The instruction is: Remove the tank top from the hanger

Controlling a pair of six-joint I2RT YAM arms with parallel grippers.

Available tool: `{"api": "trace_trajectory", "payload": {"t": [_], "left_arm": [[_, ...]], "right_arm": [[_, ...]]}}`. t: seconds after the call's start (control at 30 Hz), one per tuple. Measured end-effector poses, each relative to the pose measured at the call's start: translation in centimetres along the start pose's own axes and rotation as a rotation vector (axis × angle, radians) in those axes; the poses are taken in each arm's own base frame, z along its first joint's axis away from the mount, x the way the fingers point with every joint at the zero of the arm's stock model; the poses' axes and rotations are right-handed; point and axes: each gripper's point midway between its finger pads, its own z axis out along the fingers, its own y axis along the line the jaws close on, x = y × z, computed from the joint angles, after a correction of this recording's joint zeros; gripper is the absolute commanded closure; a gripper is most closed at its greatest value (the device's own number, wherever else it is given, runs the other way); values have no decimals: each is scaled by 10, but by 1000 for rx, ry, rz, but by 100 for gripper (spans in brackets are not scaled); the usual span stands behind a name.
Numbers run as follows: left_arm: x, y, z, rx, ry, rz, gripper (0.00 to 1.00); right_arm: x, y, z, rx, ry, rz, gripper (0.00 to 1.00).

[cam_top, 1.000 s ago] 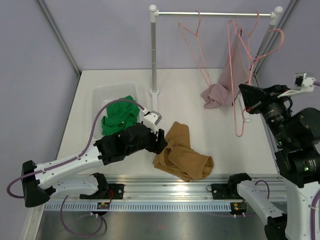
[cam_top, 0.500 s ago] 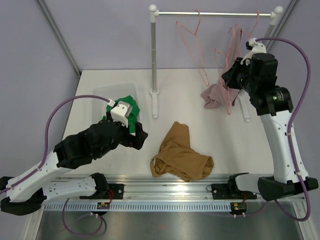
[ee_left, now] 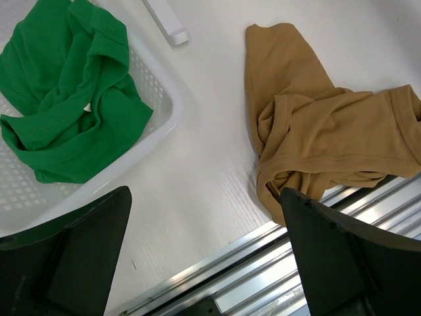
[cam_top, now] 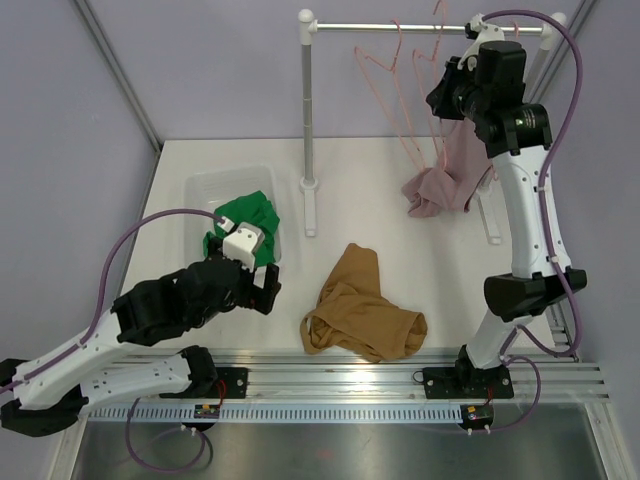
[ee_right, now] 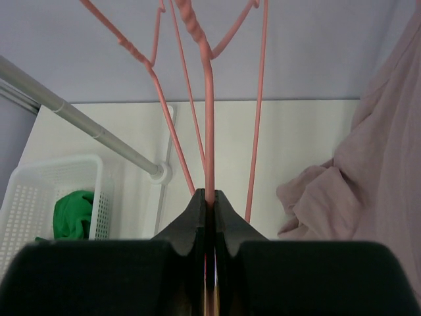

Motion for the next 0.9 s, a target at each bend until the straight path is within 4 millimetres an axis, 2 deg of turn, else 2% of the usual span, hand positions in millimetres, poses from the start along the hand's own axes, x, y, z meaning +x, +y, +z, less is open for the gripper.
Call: {"api": "trace_trajectory", "payload": {"t": [0.1, 0.2, 0.33, 0.4, 0.43, 0.47, 0.5, 0.57, 0.6, 0.77, 0.83, 0.9], "left_arm": [[2, 1, 1, -2, 1, 6, 1], [3, 3, -1, -1, -9, 4, 1], [1, 4, -3, 2, -21, -1, 1], [1, 4, -3, 2, -22, -2, 1], [1, 4, -3, 2, -21, -1, 1], [1, 3, -2, 0, -18, 0, 1], [2, 3, -1, -2, -11, 2, 1], [4, 1, 3, -8, 4, 7, 1], [5, 0, 5, -11, 13, 7, 1], [3, -12, 15, 9, 29, -17, 1], [-2, -21, 21, 30, 21, -34, 1], [-5, -30, 30, 48, 23, -41, 1]], "right_arm": [[-1, 4, 18, -23, 15, -11, 100], [12, 6, 33, -46, 65, -23, 100], [33, 5, 41, -62, 132, -33, 100], [37, 5, 44, -67, 140, -37, 98], [38, 4, 45, -67, 141, -40, 93], [38, 4, 45, -66, 142, -43, 82], [37, 4, 44, -65, 140, -46, 59], [37, 3, 43, -59, 142, -46, 41], [37, 2, 43, -55, 141, -48, 21], [26, -4, 28, -10, 113, -64, 8], [18, -5, 14, 4, 91, -68, 1], [8, -3, -6, 0, 58, -69, 0]]}}
